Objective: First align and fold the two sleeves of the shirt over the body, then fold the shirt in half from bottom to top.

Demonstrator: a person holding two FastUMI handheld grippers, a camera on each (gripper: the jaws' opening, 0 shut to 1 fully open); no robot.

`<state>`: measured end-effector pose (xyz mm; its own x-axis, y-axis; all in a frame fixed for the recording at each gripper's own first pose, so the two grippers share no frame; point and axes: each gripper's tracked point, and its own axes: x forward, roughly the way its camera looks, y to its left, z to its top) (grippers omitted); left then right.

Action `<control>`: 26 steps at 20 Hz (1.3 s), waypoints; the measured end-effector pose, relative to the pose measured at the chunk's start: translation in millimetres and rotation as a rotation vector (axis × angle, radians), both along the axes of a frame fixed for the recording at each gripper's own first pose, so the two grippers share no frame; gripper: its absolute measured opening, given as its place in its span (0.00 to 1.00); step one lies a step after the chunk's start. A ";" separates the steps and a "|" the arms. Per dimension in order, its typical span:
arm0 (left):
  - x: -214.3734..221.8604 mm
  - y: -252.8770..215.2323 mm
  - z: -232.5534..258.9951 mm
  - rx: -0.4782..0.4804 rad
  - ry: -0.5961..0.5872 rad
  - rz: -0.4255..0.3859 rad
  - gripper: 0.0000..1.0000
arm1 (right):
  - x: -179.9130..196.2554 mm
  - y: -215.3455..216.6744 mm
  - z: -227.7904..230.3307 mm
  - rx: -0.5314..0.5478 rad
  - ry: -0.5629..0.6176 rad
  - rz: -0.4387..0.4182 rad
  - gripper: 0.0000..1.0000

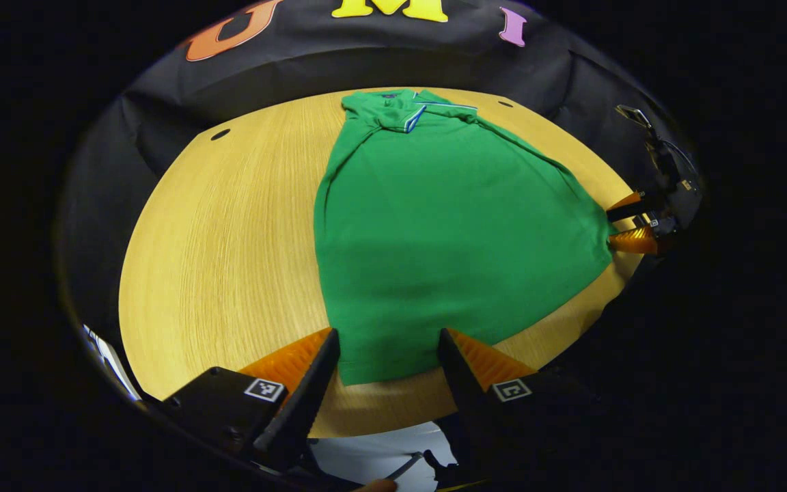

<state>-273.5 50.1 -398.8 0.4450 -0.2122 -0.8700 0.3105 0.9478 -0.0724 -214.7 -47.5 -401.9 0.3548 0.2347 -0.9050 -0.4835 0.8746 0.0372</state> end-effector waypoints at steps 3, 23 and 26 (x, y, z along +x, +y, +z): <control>2.2 -12.3 2.9 -0.036 -0.005 -0.016 0.55 | 3.3 3.9 0.0 0.030 -0.008 -0.036 0.29; 70.4 -23.2 89.7 -0.253 -0.046 0.053 0.03 | 69.9 6.2 91.9 0.299 -0.091 -0.241 0.01; 86.4 -24.4 107.0 -0.259 -0.083 0.041 0.03 | 87.3 6.4 117.7 0.330 -0.140 -0.261 0.01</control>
